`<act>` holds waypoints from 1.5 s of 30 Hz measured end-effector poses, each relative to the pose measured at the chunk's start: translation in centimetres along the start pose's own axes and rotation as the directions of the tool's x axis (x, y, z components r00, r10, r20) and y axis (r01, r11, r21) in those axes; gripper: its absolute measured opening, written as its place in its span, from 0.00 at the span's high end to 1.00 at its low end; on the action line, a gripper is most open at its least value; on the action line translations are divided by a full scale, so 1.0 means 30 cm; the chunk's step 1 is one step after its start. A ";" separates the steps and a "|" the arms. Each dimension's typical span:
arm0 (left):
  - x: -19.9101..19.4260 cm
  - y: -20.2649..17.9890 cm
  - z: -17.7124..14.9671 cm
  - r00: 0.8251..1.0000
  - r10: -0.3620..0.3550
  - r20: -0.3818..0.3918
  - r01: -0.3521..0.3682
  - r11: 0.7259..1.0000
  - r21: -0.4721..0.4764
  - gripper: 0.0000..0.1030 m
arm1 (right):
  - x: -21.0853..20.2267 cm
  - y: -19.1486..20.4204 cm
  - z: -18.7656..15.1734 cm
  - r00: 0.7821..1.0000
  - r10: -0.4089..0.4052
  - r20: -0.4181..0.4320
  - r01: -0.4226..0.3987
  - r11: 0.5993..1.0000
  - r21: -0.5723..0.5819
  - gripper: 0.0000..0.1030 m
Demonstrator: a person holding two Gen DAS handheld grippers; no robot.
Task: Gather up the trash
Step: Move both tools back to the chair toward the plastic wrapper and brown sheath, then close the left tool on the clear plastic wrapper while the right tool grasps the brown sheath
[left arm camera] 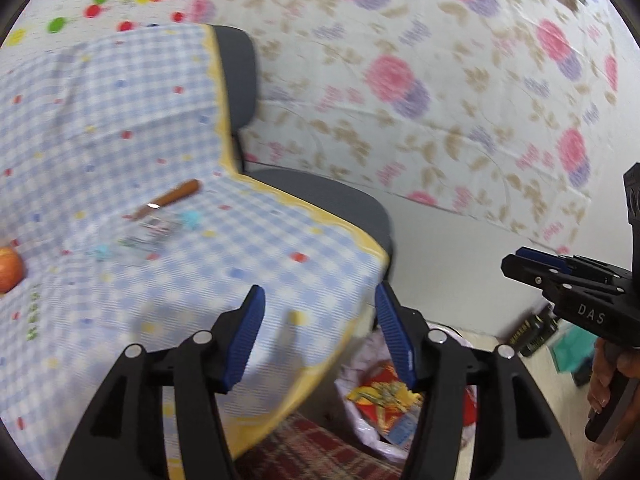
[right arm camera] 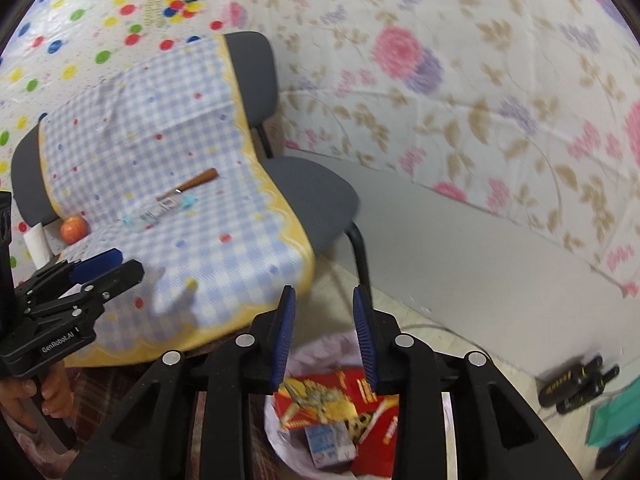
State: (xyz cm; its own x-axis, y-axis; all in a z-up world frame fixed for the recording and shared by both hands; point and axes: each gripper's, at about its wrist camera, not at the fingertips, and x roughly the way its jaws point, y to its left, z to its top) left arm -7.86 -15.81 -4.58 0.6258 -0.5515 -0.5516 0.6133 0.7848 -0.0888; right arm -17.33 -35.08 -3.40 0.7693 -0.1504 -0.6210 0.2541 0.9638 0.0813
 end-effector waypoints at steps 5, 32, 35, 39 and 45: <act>-0.031 0.157 0.036 0.994 0.105 0.027 -0.103 0.992 -0.073 0.40 | 0.062 0.106 0.096 0.998 0.044 0.034 -0.041 0.997 -0.061 0.55; 0.289 0.702 0.135 0.931 0.311 -0.192 -0.347 0.916 -0.201 0.09 | 0.573 0.443 0.400 0.983 0.173 -0.058 -0.179 0.975 -0.129 0.42; 0.332 0.728 0.150 0.923 0.308 -0.231 -0.357 0.910 -0.212 0.09 | 0.622 0.468 0.421 0.980 0.184 -0.071 -0.192 0.973 -0.126 0.42; 0.411 0.751 0.164 0.902 0.301 -0.309 -0.370 0.908 -0.196 0.09 | 0.674 0.484 0.452 0.976 0.203 -0.077 -0.210 0.972 -0.104 0.42; 0.497 0.737 0.138 0.885 0.251 -0.391 -0.337 0.926 -0.169 0.24 | 0.708 0.479 0.462 0.975 0.206 -0.088 -0.215 0.971 -0.103 0.42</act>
State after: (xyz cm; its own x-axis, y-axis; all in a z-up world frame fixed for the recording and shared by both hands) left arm 17.03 -7.84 -11.34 0.5196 -0.1807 -0.8351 0.2757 0.9606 -0.0364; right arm 10.79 -27.47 -4.62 0.7505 0.0714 -0.6570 0.0213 0.9910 0.1321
